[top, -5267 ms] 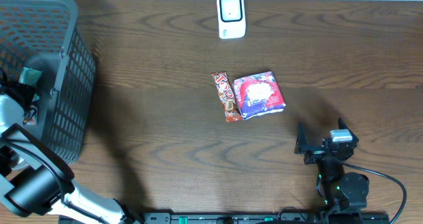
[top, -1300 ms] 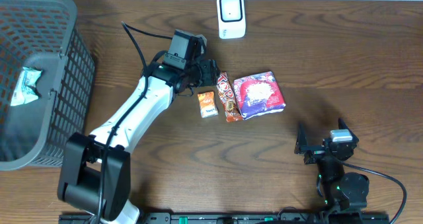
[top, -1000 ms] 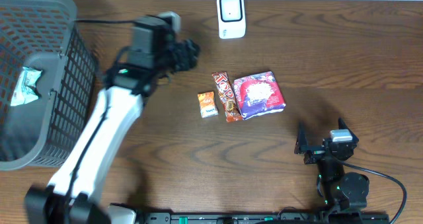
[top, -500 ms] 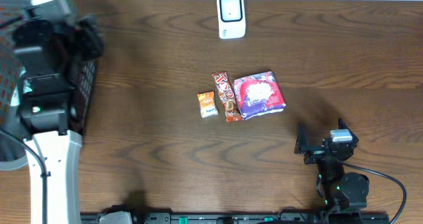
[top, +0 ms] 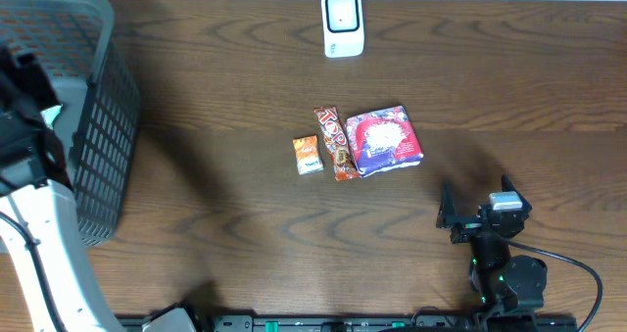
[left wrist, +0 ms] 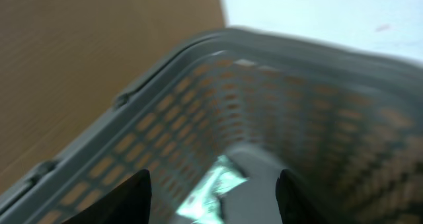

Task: Scan the item barcode
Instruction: 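Reach the left gripper into the basket toward the mint-green pack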

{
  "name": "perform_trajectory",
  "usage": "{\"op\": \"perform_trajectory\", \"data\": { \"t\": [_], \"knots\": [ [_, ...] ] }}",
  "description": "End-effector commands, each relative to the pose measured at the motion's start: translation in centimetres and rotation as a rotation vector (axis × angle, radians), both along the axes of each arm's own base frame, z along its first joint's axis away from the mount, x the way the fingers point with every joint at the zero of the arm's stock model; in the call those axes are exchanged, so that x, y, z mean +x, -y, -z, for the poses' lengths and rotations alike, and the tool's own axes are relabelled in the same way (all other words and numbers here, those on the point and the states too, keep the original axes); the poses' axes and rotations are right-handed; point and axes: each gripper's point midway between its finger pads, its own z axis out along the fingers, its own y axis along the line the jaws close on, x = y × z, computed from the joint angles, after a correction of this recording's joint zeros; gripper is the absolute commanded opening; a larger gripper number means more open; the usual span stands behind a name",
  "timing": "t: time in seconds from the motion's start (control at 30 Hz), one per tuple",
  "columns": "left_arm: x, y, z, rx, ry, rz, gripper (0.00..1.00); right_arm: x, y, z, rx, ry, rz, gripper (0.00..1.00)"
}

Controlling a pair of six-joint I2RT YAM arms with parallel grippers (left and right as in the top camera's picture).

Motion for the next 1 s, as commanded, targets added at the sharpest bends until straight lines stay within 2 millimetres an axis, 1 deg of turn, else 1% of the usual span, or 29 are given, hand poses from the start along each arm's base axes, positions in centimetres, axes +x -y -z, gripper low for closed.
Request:
{"op": "perform_trajectory", "data": {
  "t": [0.0,0.07,0.13,0.23,0.3,0.43,0.53,0.73,0.83,0.97],
  "knots": [
    [-1.2,-3.2,0.5,0.027,-0.042,-0.071,0.64,0.0,0.0,0.1,-0.008,-0.002,0.001,0.99],
    [-1.7,-4.8,2.0,0.007,-0.074,-0.108,0.66,0.0,0.0,0.1,-0.008,-0.002,0.001,0.99],
    [-2.0,-5.7,3.5,-0.016,-0.108,-0.126,0.69,0.0,0.0,0.1,-0.008,-0.002,0.001,0.99],
    [-1.9,-6.5,6.2,-0.037,-0.195,-0.121,0.7,0.0,0.0,0.1,-0.008,-0.002,0.001,0.99],
    [-1.6,-6.7,8.1,-0.038,-0.267,-0.095,0.7,0.0,0.0,0.1,-0.008,-0.002,0.001,0.99],
    [-0.6,-6.5,12.0,-0.025,-0.407,0.023,0.7,0.0,0.0,0.1,-0.008,-0.002,0.001,0.99],
    [-0.2,-6.7,14.1,-0.016,-0.479,0.067,0.7,0.0,0.0,0.1,-0.008,-0.002,0.001,0.99],
    [0.4,-7.2,19.1,0.03,-0.66,0.192,0.71,0.0,0.0,0.1,-0.008,-0.002,0.001,0.99],
    [0.9,-7.5,21.0,0.038,-0.698,0.221,0.72,0.0,0.0,0.1,-0.008,-0.002,0.001,0.99],
    [1.9,-8.3,22.7,0.045,-0.69,0.219,0.73,0.0,0.0,0.1,-0.008,-0.002,0.001,0.99]
  ]
}}
